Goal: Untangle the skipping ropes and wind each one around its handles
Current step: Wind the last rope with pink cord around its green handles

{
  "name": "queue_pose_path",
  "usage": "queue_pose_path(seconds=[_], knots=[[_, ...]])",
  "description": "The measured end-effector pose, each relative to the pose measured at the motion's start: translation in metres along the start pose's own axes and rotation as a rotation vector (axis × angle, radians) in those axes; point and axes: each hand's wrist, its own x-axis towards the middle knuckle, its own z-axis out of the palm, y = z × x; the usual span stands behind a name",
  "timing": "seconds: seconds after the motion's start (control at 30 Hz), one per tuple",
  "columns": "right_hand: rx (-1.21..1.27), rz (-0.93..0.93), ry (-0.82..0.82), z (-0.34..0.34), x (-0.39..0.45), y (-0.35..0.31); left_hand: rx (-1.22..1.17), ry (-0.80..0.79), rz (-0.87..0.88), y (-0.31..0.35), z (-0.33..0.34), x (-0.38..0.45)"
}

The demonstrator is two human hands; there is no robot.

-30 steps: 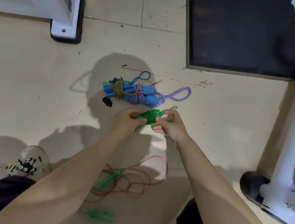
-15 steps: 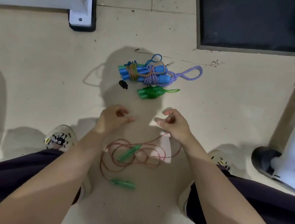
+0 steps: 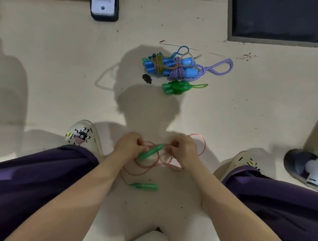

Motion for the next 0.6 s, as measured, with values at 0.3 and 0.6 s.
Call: queue_pose_path(seconds=[0.3, 0.6], knots=[[0.599, 0.079, -0.266, -0.112, 0.023, -0.063, -0.699, 0.009, 0.083, 0.059, -0.069, -0.014], [0.302, -0.126, -0.286, -0.244, -0.053, -0.161, -0.552, 0.095, 0.439, 0.156, -0.174, -0.126]])
